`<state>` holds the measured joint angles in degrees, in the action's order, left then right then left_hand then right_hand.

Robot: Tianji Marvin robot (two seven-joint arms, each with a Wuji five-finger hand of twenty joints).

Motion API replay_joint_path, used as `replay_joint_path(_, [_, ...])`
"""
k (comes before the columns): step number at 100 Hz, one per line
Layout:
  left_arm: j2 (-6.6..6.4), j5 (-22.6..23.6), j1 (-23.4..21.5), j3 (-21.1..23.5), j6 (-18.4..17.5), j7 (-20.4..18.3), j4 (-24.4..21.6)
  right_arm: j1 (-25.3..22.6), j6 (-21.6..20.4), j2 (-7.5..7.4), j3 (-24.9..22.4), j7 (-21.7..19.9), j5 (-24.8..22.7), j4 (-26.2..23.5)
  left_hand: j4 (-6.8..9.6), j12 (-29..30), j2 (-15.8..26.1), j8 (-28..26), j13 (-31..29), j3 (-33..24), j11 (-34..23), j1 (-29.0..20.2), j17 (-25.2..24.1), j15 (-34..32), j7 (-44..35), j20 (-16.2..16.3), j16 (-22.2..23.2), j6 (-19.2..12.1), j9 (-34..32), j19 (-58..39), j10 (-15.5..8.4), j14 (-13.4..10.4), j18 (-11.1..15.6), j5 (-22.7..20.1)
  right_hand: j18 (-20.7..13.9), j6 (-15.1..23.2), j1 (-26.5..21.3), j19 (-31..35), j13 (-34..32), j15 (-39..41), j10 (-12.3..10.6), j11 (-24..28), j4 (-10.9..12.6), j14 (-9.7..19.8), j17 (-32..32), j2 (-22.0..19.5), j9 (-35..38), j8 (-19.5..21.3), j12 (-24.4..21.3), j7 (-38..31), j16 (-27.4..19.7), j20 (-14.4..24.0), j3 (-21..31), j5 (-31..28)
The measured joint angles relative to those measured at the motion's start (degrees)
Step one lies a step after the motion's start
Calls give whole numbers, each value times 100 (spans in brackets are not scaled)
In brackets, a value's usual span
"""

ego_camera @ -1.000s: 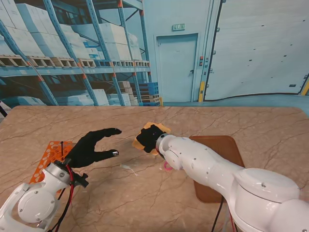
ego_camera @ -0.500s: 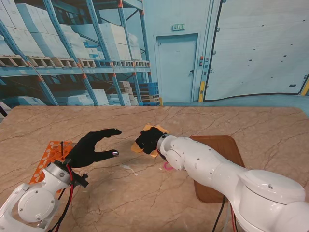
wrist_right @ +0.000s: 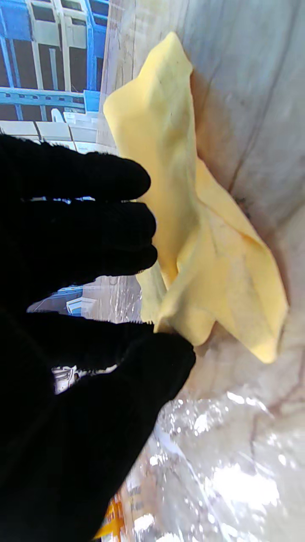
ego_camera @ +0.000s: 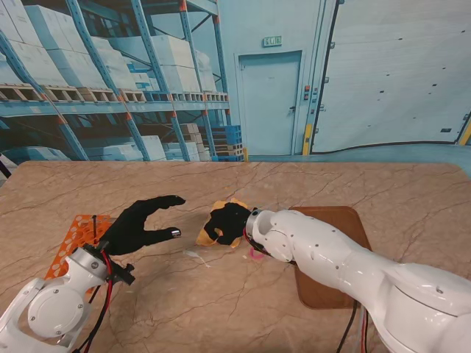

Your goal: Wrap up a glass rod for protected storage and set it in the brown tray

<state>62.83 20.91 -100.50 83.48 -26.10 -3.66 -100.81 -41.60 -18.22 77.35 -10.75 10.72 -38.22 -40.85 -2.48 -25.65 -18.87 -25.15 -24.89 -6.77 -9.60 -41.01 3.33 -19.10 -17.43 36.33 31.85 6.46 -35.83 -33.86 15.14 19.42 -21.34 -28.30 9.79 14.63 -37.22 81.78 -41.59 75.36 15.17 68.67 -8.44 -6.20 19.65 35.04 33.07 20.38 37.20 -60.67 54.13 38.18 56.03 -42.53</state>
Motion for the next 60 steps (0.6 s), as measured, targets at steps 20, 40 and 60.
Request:
replay_joint_path(20, [-2, -4, 7, -6, 2, -22, 7, -41, -83, -241, -139, -463, 36, -456, 0, 0, 0, 0, 0, 53, 0, -1, 0, 0, 0, 0, 0, 0, 0, -1, 0, 0, 0, 0, -73, 135, 46, -257, 24, -57, -81, -143, -72, 54, -71, 1, 18, -1, 0, 61, -60, -1, -1, -21])
replay_joint_path(40, [-4, -12, 14, -19, 18, -22, 14, -67, -223, -400, -219, -733, 114, -713, 0, 0, 0, 0, -1, 56, 0, -1, 0, 0, 0, 0, 1, 0, 0, -6, 0, 0, 0, 0, -80, 179, 47, -428, 138, -127, -157, -284, -121, 79, -139, 0, 39, 11, 0, 72, -68, -2, -3, -21])
replay_joint_path(60, [-5, -21, 22, -23, 23, -36, 23, -64, -415, -491, -237, -943, 199, -824, 0, 0, 0, 0, -1, 66, 0, -2, 0, 0, 0, 0, 1, 0, 0, -52, 0, 0, 0, 0, -139, 238, 47, -570, 237, -189, -224, -359, -121, 99, -207, 1, 40, 83, 2, 125, -128, -2, -48, -21])
